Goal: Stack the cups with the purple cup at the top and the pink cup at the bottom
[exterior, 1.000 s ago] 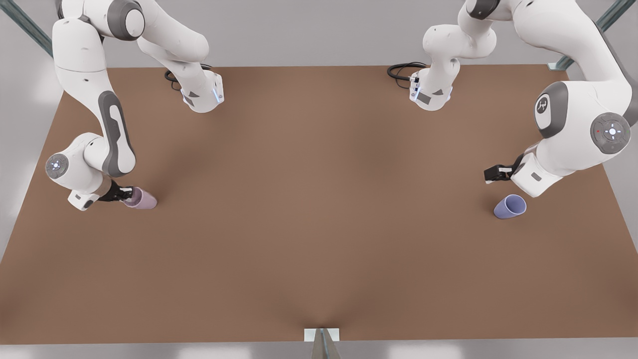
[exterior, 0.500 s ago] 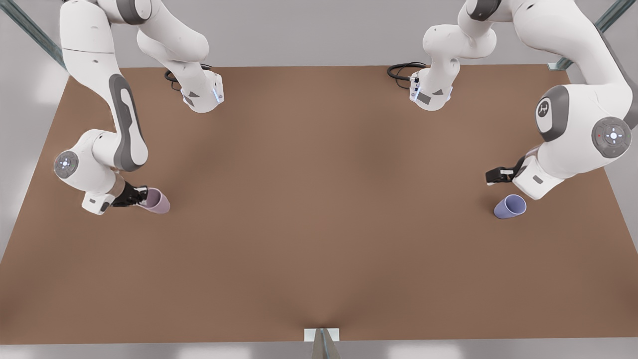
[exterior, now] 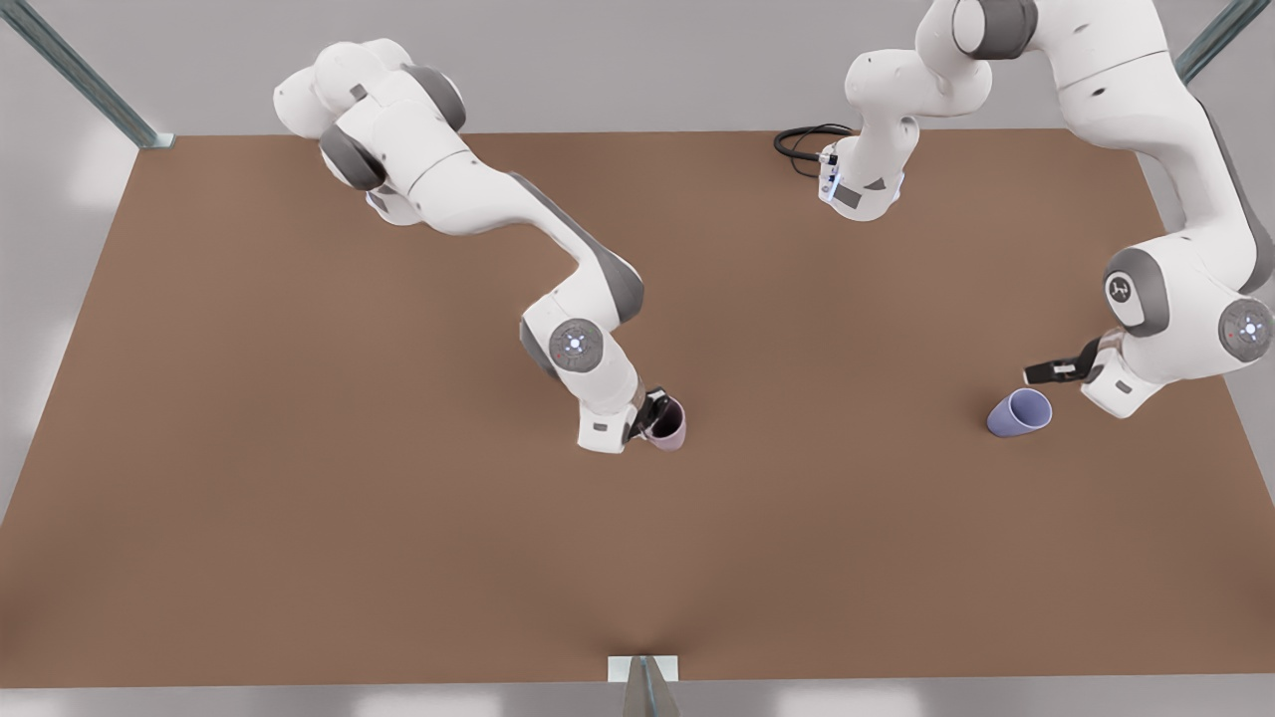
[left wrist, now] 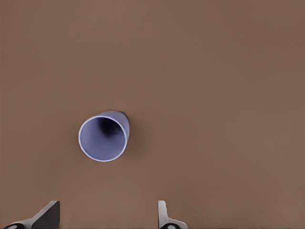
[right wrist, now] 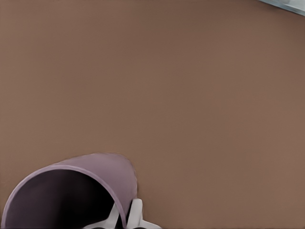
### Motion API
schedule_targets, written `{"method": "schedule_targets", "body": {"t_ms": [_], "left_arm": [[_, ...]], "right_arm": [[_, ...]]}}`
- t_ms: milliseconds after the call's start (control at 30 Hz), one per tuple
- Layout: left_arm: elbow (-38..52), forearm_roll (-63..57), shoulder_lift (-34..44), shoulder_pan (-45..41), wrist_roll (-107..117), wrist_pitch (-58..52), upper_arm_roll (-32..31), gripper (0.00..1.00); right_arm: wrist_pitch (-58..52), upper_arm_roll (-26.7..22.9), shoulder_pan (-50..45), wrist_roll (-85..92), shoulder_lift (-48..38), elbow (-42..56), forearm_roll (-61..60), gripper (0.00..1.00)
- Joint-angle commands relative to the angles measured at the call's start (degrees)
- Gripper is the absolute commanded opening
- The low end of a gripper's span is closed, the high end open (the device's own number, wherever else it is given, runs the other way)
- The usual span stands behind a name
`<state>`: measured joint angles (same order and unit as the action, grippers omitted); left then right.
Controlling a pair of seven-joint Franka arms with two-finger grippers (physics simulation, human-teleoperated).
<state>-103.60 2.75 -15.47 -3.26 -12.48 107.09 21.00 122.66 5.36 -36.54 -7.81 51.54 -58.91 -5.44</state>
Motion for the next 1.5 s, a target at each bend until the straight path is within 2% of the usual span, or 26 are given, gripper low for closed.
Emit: {"method": "schedule_targets", "body": {"t_ms": [0, 100, 367, 467, 800, 833, 900, 933, 967, 1000, 1033, 1100, 1167, 1200, 1233, 1267, 1333, 1367, 1467], "left_arm": [[-0.9, 1.6, -1.4, 1.4, -26.9, 13.6, 0.5, 1.00], [-4.4, 5.3, -3.4, 3.7, -31.1, 19.6, 0.5, 1.00], [-4.5, 9.1, -9.4, 7.1, -35.7, 23.3, 0.5, 1.00], [-4.5, 9.1, -10.9, 7.7, -35.7, 23.3, 0.5, 1.00], [-4.5, 13.2, -15.4, 8.5, -35.7, 23.5, 0.0, 1.00], [-4.5, 14.8, -15.6, 8.5, -35.6, 23.3, -0.1, 0.95], [-4.5, 14.8, -15.8, 8.5, -35.7, 23.1, -0.2, 0.72], [-4.5, 14.8, -15.8, 8.5, -35.6, 23.0, -0.2, 0.54], [-4.6, 14.8, -15.9, 8.5, -35.6, 23.0, -0.2, 0.45], [-4.6, 14.8, -15.9, 8.5, -35.5, 22.8, -0.2, 0.39], [-4.6, 14.8, -15.9, 8.5, -35.4, 22.7, -0.3, 0.34], [-4.5, 14.8, -15.8, 8.5, -35.3, 22.6, -0.2, 0.25], [-4.5, 14.8, -15.7, 8.5, -35.2, 22.5, -0.3, 0.21], [-4.1, 14.8, -15.3, 8.4, -33.3, 21.4, -0.3, 0.21], [-3.7, 14.8, -14.4, 8.4, -31.3, 19.5, -1.0, 0.21], [-3.2, 14.8, -13.5, 8.3, -30.1, 18.5, -1.8, 0.21], [4.5, 14.7, -13.5, 6.9, -26.6, 10.2, -2.0, 0.21], [6.4, 14.4, -12.9, 3.4, -21.9, 7.9, -1.9, 0.21], [17.2, 14.2, -12.7, -7.6, -5.0, -5.8, -2.0, 0.21]], "right_arm": [[-3.5, -3.0, -3.0, -54.8, 4.2, 5.6, 0.3, 0.21], [-7.0, -6.2, -5.9, -58.7, 7.3, 8.7, 0.2, 0.21], [-6.8, -6.2, -6.0, -59.4, 8.9, 8.8, -0.1, 0.21], [-6.3, -6.2, -6.0, -59.5, 8.8, 8.8, -0.2, 0.71], [-6.0, -6.2, -5.9, -59.3, 8.8, 8.6, -0.2, 0.73], [-6.0, -6.2, -5.9, -59.3, 8.7, 8.4, -0.2, 0.73], [-5.7, -6.3, -5.5, -59.2, 6.9, 7.9, -0.2, 0.79], [-5.5, -6.7, -4.8, -59.2, 3.5, 7.7, -0.1, 0.80], [-5.6, -7.2, -4.0, -59.0, -2.3, 4.3, -0.3, 0.82], [-5.5, -7.1, -1.8, -58.1, -9.7, -1.7, -1.0, 0.89], [-5.7, -6.5, 4.7, -48.6, -19.6, -11.4, -2.6, 1.00], [-6.6, -6.9, 13.8, -27.2, -34.6, -28.3, -0.9, 1.00], [-21.4, -6.8, 32.6, 9.4, -40.4, -30.5, -0.7, 1.00], [-26.7, -7.1, 38.9, 20.5, -41.6, -29.8, 0.0, 1.00], [-31.4, -7.3, 40.6, 20.6, -40.9, -25.6, 3.8, 1.00], [-31.7, -7.2, 40.1, 19.9, -41.5, -25.5, 5.8, 1.00], [-33.9, -7.2, 40.1, 12.4, -41.3, -24.6, 6.1, 1.00], [-34.8, -7.3, 40.8, 12.3, -41.0, -21.6, 6.3, 1.00], [-33.9, -7.6, 40.4, 12.3, -40.1, -21.4, 5.0, 1.00]]}}
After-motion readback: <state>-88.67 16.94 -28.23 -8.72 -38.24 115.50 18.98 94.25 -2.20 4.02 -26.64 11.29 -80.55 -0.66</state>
